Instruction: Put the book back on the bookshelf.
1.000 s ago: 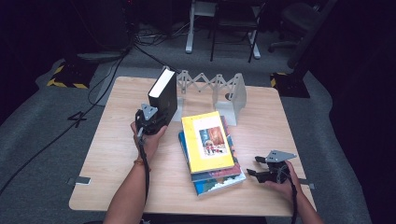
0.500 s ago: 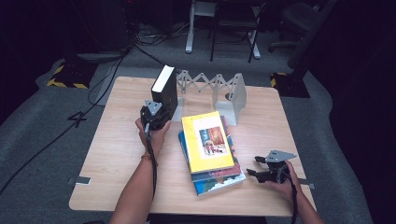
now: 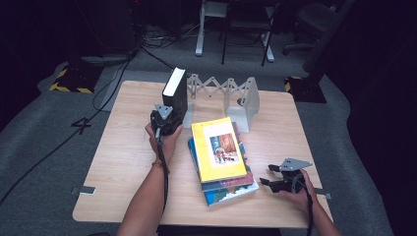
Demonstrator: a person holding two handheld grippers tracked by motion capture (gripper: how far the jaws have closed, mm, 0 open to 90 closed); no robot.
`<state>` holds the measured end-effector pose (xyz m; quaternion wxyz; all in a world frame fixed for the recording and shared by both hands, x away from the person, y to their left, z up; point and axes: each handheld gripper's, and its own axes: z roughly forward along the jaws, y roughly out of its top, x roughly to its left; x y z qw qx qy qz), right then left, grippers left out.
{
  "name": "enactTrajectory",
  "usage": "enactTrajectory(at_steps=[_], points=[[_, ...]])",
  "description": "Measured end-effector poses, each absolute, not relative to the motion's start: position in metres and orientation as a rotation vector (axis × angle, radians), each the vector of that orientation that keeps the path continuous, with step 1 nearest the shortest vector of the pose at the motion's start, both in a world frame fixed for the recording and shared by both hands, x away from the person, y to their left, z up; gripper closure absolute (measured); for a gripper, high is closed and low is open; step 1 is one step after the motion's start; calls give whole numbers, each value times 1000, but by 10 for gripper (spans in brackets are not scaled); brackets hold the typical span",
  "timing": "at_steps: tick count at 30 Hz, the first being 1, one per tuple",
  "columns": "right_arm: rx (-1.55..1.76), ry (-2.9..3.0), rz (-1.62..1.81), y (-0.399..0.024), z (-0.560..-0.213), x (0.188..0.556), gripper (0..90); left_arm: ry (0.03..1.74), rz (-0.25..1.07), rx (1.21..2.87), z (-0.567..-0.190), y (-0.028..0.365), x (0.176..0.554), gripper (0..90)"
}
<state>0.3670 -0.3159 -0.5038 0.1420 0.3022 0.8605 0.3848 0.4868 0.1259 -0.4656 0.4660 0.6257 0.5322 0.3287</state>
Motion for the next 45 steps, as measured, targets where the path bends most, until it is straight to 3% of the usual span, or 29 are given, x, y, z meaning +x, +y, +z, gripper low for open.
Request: enactTrajectory(at_steps=[10,17,22,45], points=[[872,2483,1110,-316,-504,367,315,1286,784,1575,-472,130,475,418],[871,2484,1110,-316,-504,367,315,1325,749,1588,-492,129,469,488],[872,2484,1110,-316,-504,367,315,1333,828,1600,-491,122,470,520],[871,2486,1116,-316,-504,367,315,1434,827,1571,-486,117,495,523]])
